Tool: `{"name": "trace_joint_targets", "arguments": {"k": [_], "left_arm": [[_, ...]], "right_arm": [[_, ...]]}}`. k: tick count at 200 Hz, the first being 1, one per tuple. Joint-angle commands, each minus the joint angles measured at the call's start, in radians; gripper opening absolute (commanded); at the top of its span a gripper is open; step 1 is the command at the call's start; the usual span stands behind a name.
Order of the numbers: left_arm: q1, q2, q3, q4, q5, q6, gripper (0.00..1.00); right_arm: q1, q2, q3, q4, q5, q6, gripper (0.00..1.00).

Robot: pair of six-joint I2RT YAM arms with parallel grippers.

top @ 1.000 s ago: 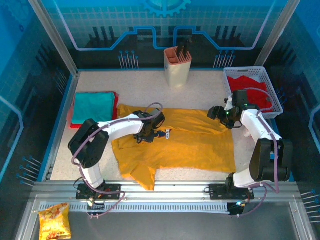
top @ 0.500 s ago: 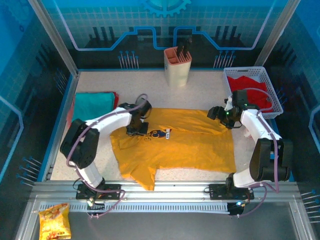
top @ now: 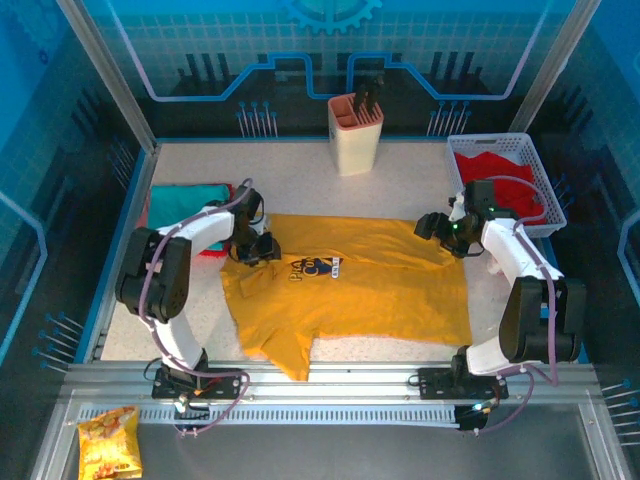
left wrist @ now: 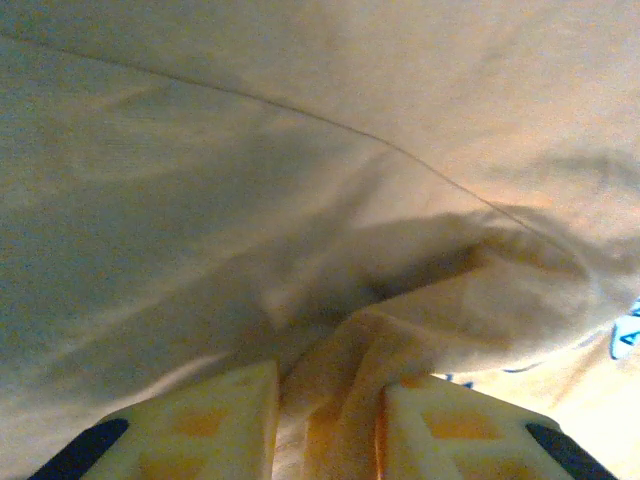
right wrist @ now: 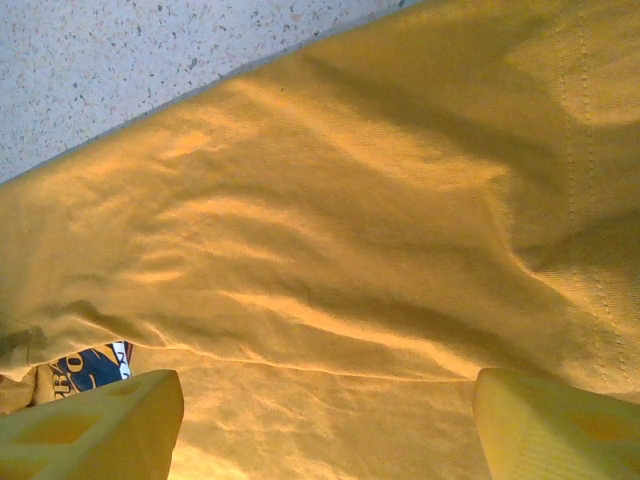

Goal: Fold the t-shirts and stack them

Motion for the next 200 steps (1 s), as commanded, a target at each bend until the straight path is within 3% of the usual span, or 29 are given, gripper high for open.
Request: {"name": "trace_joint_targets", "arguments": {"k": [1,50,90,119,142,178,200], "left_arm": [[0.009,0.003,0.026,-0.009,-0.057,0.017,0.32],[0.012,0.033,0.095,-0.073,-0.186,0.037,0.33],[0.011,0.058,0.113,-0.08,-0.213,0.042,0.33],[0.008,0.02,0.122,-0.104,-0.268,0.051,0.33],[-0.01,-0.065,0.138,-0.124,-0.283,0.059,0.4],[-0.123,-0.142,0.172,-0.201,-0.351,0.078,0.43],[-0.236,-0.17,0.144,-0.198,-0.402,0.057,0.37]], "right_arm": [[0.016,0.007,0.028,-0.033,-0.015,-0.019,0.77],[0.017,0.005,0.03,-0.032,-0.02,-0.019,0.77],[0.016,0.001,0.029,-0.034,-0.023,-0.02,0.77],[0.017,-0.001,0.028,-0.035,-0.025,-0.023,0.77],[0.017,-0.006,0.027,-0.034,-0.027,-0.022,0.77],[0.018,-0.007,0.026,-0.028,-0.033,-0.016,0.77],[0.019,-0.01,0.023,-0.026,-0.031,-0.016,0.77]]}}
